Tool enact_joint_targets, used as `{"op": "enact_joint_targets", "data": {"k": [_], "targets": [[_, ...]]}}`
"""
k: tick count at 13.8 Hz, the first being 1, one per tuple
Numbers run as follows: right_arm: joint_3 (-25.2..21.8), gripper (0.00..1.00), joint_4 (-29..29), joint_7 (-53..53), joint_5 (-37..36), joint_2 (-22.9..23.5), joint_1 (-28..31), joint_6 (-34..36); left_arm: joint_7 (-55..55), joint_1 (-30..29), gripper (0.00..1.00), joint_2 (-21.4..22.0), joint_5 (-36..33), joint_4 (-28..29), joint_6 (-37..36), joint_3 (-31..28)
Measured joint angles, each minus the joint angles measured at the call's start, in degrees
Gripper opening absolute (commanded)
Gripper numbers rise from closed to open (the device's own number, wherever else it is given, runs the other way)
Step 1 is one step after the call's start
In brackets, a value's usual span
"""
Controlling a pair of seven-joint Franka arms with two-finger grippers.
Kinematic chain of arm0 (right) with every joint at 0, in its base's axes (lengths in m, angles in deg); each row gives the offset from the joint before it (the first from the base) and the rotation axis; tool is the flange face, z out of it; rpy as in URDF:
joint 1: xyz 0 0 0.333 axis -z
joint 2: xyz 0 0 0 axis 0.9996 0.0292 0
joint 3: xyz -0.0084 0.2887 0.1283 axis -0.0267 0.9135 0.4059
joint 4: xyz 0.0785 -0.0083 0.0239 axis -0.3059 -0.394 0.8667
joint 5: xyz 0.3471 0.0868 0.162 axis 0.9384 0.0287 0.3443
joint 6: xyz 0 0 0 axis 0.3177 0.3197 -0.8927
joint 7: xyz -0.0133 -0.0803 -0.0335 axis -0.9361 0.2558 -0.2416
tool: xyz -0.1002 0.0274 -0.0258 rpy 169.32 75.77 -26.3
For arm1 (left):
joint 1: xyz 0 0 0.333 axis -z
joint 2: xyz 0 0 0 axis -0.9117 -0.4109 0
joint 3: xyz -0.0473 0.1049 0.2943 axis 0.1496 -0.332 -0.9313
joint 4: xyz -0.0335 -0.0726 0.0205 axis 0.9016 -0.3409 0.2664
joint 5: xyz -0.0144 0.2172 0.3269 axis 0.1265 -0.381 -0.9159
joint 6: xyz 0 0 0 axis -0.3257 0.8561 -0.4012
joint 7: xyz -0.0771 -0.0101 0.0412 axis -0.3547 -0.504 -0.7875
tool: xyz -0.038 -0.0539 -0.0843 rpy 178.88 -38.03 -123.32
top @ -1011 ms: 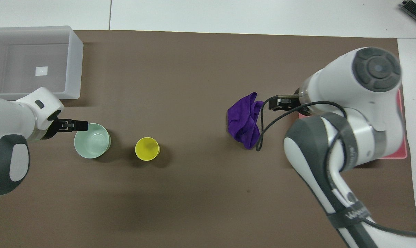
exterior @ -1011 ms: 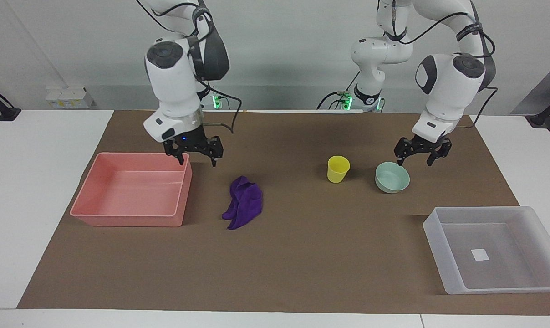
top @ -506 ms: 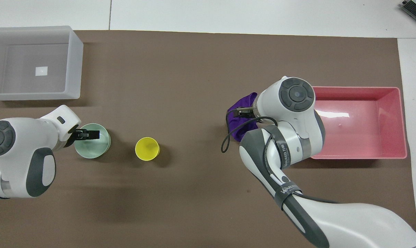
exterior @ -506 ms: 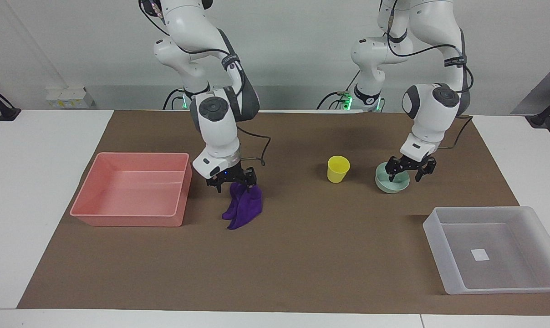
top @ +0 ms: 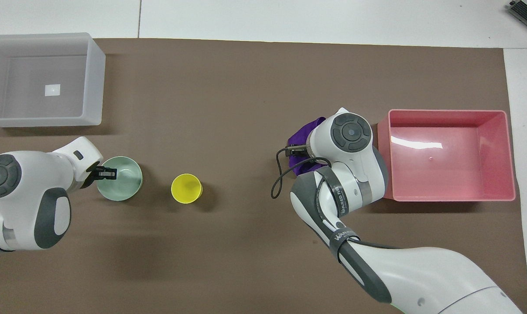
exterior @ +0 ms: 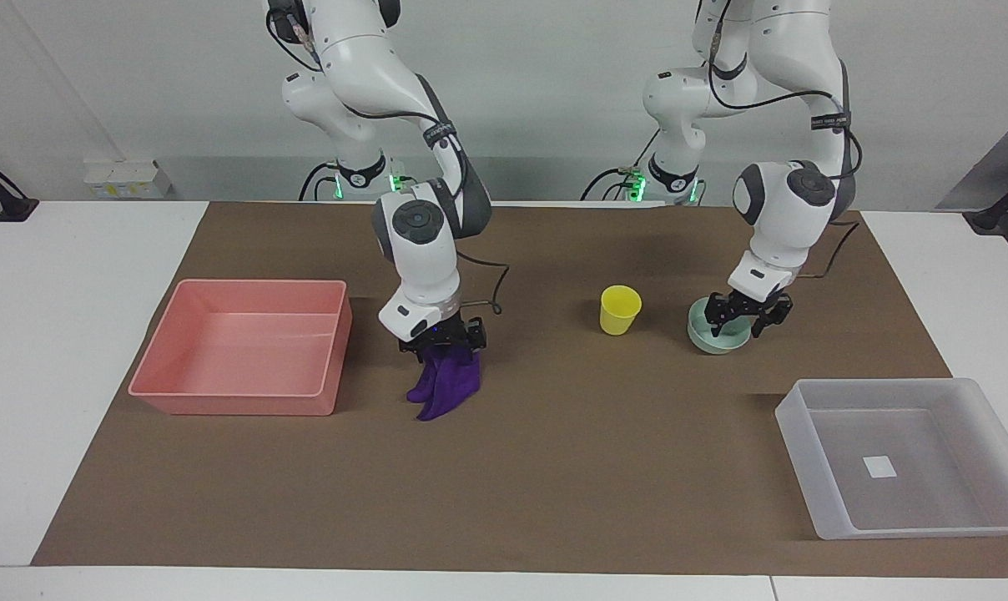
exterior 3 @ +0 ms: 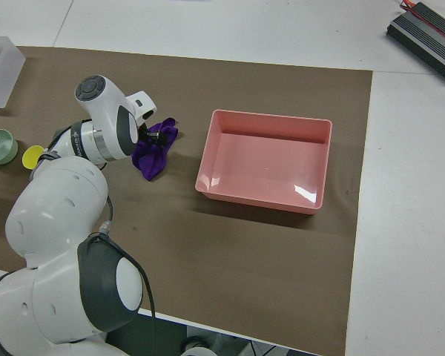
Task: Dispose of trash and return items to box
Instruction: 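Reach the left gripper to the green bowl while the right gripper grasps the cloth, then lift the bowl into the clear box while the right gripper carries the cloth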
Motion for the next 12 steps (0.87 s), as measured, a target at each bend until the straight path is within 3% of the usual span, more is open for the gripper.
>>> {"op": "enact_joint_targets", "data": {"k": [1,2,4,8,12], "targets": [[0.0,0.27,-0.7,0.0,0.0,0.0,0.0,-0.7,0.5,-0.3,0.00,0.2,0.0,-0.2,0.0,0.0],[0.0,0.00,-1.2,0.0,0.0,0.0,0.0,-1.1,0.9,-0.3,0.00,0.8,0.0,-0.6,-0.2,0.0],[0.0,0.00,-1.4,0.1,0.2,0.0,0.0,-1.3,1.2,-0.8,0.00,2.2,0.0,-2.6,-3.1,0.0],[0.0,0.00,-1.2,1.4,0.7,-1.0,-0.5,-0.9,3.7,-4.2,0.00,4.0,0.0,-14.2,-14.7,-0.1],[-0.7,0.00,0.2,1.6,0.7,-6.5,0.7,5.0,4.3,-6.8,0.00,-0.1,0.0,-22.4,-15.1,-0.1]]}}
